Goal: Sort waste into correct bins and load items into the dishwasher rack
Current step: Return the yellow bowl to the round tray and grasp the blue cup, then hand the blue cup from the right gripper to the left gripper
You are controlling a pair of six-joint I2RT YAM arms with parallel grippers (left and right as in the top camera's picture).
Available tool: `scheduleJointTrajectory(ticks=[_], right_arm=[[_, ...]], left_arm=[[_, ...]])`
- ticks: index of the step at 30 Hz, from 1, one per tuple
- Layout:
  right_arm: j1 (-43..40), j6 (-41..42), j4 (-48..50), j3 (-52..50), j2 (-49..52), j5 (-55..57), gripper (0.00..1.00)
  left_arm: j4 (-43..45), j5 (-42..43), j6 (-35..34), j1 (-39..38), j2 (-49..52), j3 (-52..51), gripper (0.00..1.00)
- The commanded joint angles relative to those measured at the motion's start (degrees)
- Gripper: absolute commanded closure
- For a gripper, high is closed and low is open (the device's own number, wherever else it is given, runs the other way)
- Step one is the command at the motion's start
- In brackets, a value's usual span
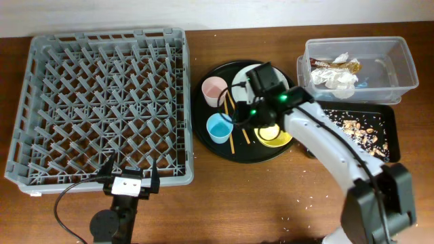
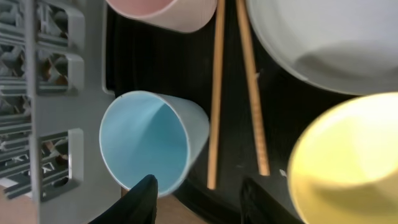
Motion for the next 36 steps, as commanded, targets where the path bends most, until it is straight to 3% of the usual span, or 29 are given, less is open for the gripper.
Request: scheduleJointTrajectory(ticks=[1,6,13,20,24,28,32,36], right_arm=[[2.1,4.1,1.7,0.5,3.8,-0.6,0.56],[2.2,7.0,3.9,0.5,7.8,-0.6,0.64],[2.5,8.3,5.4,0.5,9.4,-0.3,0.96],[0.9,8.3,3.3,0.5,6.7,-3.4,0.96],[-1.2,8.2,-0.4,0.5,0.8,-4.2,0.96],[-1.4,8.2,-1.1,0.5,-4.5,-7.6,0.96],[-1.4,8.2,-2.1,0.5,-9.2,-8.0,0.96],[-1.4,7.8,-3.0,0.5,-11.7,-8.0,0.96]], left_arm=[[-0.2,-0.2,-0.5,0.2,-0.3,-0.3,0.00],[-0.2,-0.2,-0.5,0.2,-0.3,-0.3,0.00],[0.3,0.9,-0.6,0.2,-0.3,-0.3,0.00],[2.7,10.4,-1.4,0.2,-0.3,-0.3,0.00],[3.6,12.0,-14.6,0.2,-0.2,0.8,0.00],[0.8,20.7,-16.8,0.2,2.0,3.1,0.00],[-3.0,22.8,-18.2,0.2,8.9,10.3,0.00],[-8.8,26.0,-18.2,0.2,23.7,22.5,0.00]])
